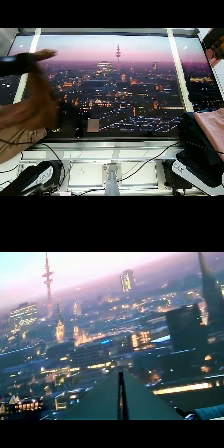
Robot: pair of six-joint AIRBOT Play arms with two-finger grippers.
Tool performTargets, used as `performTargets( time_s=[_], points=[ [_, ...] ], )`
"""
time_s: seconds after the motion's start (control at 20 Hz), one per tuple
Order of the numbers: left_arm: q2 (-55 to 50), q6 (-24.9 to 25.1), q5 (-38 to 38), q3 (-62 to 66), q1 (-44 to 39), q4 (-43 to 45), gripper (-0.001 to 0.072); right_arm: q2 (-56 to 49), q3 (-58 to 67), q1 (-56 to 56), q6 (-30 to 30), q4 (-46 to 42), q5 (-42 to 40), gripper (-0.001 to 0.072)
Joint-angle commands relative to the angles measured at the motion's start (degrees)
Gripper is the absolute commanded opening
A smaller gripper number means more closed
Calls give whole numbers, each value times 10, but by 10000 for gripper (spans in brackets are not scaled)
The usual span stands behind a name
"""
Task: Fold the clothes and pants, and hang the long-sleeved shirts on hangers.
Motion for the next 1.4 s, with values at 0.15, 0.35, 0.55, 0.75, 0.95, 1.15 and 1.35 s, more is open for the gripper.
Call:
performTargets(
  time_s=[0.15,0.35,0.55,0.75,0.95,1.15,1.35],
  points=[
    [-146,0,233,0,-286,-80,29,0,0,0,0,3,-56,14],
    [-267,0,399,0,-424,-82,29,0,-1,0,0,2,-70,14],
    [-347,-17,498,0,-511,-81,29,-7,-11,0,0,4,-72,14],
    [-360,-17,512,0,-532,-59,661,-7,-44,0,0,3,-80,14],
    [-320,24,476,0,-506,-59,720,-16,-50,0,0,4,-132,14],
    [-242,71,367,0,-437,-59,581,-32,-61,3,-40,6,-118,29],
    [-142,96,273,0,-338,-59,508,-45,-176,3,-90,73,-115,134]
  ],
)
